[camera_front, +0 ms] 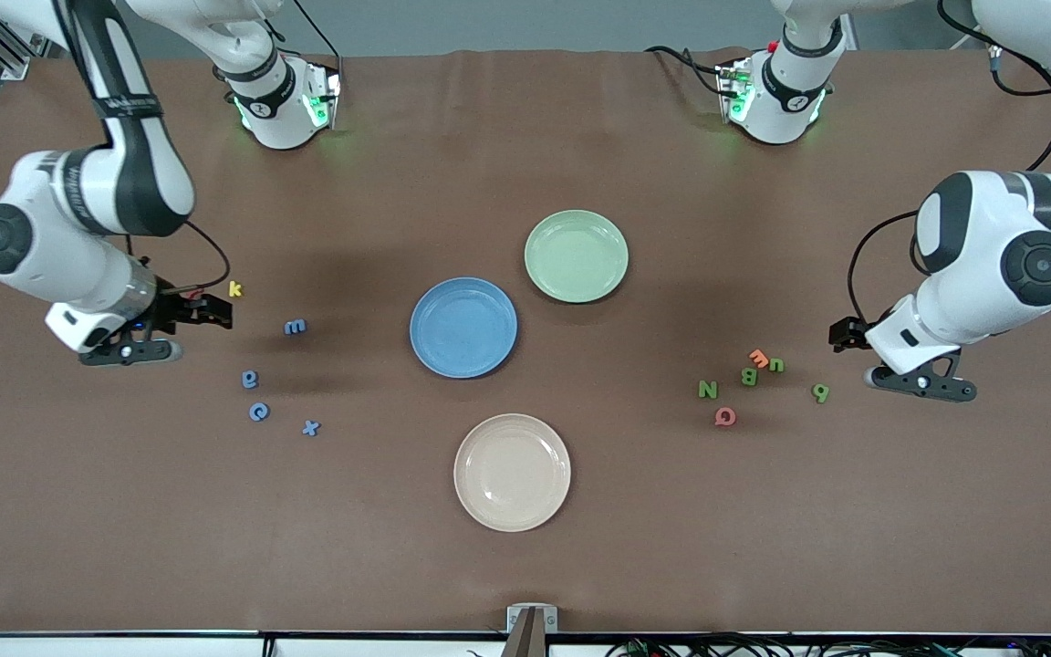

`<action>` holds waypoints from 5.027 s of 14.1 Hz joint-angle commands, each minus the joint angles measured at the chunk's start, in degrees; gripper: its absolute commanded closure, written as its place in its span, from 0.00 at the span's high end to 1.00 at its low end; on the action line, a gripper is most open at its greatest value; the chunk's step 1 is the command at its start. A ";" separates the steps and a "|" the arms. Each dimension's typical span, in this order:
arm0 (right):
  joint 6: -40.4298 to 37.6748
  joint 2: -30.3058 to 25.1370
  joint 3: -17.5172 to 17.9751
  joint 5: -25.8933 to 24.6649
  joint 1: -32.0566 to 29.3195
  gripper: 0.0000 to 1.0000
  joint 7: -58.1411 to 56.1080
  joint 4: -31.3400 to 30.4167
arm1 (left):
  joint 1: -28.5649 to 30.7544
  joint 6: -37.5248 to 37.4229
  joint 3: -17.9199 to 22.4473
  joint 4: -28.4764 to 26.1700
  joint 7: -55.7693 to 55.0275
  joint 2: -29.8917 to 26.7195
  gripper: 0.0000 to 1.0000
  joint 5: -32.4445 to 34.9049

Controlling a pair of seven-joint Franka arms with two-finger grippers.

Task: Sort letters by color into matching plates
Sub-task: 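Lower the right gripper to the blue m while the left gripper reaches the green b, then close the right gripper on the blue m while the left gripper grasps the green b, then carry the blue m onto the blue plate with the right gripper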

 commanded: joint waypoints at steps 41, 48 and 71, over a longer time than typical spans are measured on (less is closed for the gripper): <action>14.54 15.89 -0.26 6.94 7.74 0.78 -6.19 -5.27 | 3.38 20.99 -0.07 -0.03 18.17 17.97 0.56 0.55; 14.72 15.98 -0.26 6.94 7.47 0.48 -8.66 -5.27 | 3.64 20.91 -0.07 -0.21 18.17 18.50 0.53 0.63; -12.97 27.99 -0.17 7.29 26.18 0.02 35.43 30.92 | 3.64 15.48 -0.24 -0.04 18.35 14.02 0.00 0.72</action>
